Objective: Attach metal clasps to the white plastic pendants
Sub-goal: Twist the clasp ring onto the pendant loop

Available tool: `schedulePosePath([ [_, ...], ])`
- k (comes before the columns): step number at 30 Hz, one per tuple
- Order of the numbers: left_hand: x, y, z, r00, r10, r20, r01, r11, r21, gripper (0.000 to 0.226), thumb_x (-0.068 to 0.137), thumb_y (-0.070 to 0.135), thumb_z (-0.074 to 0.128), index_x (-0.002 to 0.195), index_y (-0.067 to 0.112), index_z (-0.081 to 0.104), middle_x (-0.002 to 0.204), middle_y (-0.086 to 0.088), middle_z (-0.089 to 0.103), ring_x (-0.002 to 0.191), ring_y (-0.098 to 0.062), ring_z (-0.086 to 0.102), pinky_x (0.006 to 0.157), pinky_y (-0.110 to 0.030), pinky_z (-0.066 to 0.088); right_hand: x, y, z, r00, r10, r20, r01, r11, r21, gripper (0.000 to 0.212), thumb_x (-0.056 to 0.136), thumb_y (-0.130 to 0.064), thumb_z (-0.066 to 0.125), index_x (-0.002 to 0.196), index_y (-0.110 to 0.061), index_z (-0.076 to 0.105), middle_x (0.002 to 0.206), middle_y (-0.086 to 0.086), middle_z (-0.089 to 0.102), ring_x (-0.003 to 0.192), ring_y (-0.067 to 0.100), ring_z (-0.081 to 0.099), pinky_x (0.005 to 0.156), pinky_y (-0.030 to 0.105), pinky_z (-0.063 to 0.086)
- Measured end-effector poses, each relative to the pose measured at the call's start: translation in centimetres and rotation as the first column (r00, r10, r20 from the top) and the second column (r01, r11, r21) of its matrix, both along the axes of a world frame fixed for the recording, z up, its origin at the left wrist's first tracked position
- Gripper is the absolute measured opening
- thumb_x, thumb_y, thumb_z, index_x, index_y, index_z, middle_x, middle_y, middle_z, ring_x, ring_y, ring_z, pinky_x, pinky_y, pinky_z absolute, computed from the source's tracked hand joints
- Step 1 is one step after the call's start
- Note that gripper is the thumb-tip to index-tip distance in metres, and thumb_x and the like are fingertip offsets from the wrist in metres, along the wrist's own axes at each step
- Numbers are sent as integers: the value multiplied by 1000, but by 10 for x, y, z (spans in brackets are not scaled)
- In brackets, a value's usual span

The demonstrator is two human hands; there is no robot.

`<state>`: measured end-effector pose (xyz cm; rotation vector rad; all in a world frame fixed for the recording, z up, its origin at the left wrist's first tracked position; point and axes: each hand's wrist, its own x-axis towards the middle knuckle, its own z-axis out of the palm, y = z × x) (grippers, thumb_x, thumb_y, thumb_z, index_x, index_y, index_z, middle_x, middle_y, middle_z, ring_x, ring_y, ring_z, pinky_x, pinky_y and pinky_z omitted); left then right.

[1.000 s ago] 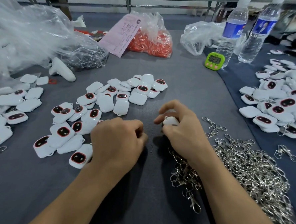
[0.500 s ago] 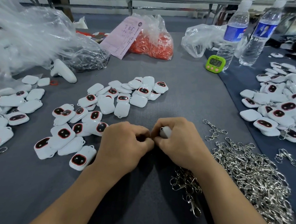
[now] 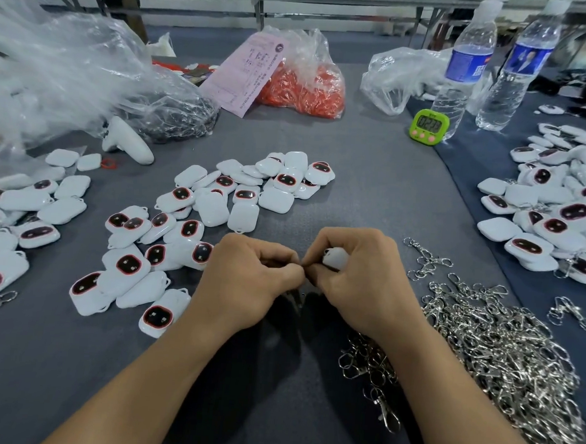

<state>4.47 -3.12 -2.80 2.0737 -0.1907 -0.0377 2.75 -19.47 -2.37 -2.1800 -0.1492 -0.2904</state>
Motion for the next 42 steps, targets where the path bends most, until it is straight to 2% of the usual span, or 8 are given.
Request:
schedulePosePath([
  [3, -3, 1, 2, 987, 100, 127, -103, 994, 22, 7, 65, 28, 68, 67, 27, 75, 55, 2, 66, 44, -7, 52, 48, -19, 43, 4, -2, 0, 995, -51, -92, 57, 996, 66, 26, 77, -10, 72, 86, -34, 75, 73, -20, 72, 71, 0, 64, 62, 10, 47],
  [6, -4, 8, 3, 897, 208, 390, -295, 939, 179, 10, 72, 25, 70, 62, 21, 68, 51, 6, 60, 53, -15, 56, 53, -29, 46, 7, -6, -3, 977, -44, -210, 81, 982, 172, 44, 78, -1, 60, 101, -38, 55, 87, -18, 74, 67, 1, 63, 54, 16, 49],
  [8, -5, 10, 2, 868, 149, 474, -336, 878, 339, 14, 74, 22, 74, 62, 21, 66, 54, 7, 58, 61, -15, 53, 57, -31, 41, 7, -6, -4, 973, -24, -228, 81, 967, 242, 41, 83, 4, 53, 97, -35, 49, 92, -18, 74, 69, -2, 63, 54, 18, 50],
  [12, -6, 0, -2, 888, -72, 454, -224, 795, 564, 8, 79, 30, 77, 77, 23, 73, 71, 4, 64, 76, -17, 54, 64, -28, 27, 8, -6, -6, 978, 64, -199, -4, 958, 286, 41, 85, 5, 53, 91, -29, 73, 90, 0, 75, 79, 15, 63, 68, 35, 50],
  [15, -3, -2, -4, 892, -126, 434, -156, 815, 558, 8, 80, 28, 77, 81, 21, 73, 73, 3, 64, 80, -18, 52, 65, -27, 24, 10, -10, -4, 972, 114, -203, -42, 943, 331, 40, 86, 2, 57, 94, -32, 78, 91, 3, 75, 73, 16, 60, 68, 36, 49],
  [18, 0, 1, -5, 900, -136, 415, -115, 844, 524, 9, 82, 28, 76, 86, 20, 76, 76, 3, 65, 82, -19, 53, 67, -30, 31, 10, -10, -5, 979, 81, -185, -49, 984, 171, 26, 87, -14, 67, 99, -37, 71, 78, -17, 70, 59, 2, 59, 62, 18, 45],
  [21, 2, 3, -6, 894, -154, 421, -90, 858, 506, 11, 84, 29, 75, 89, 19, 77, 75, 2, 64, 81, -19, 52, 68, -31, 33, 8, -6, -6, 993, 31, -116, -26, 999, 44, 19, 89, -20, 68, 99, -35, 61, 74, -15, 70, 60, 4, 56, 56, 16, 43],
  [42, 2, 8, -5, 913, -154, 377, -34, 893, 448, 11, 86, 30, 71, 92, 23, 78, 76, 5, 65, 80, -13, 48, 67, -26, 28, 6, 1, -6, 996, -16, -92, 19, 999, 35, 16, 87, -18, 67, 89, -33, 71, 70, -14, 68, 66, 3, 60, 58, 12, 44],
])
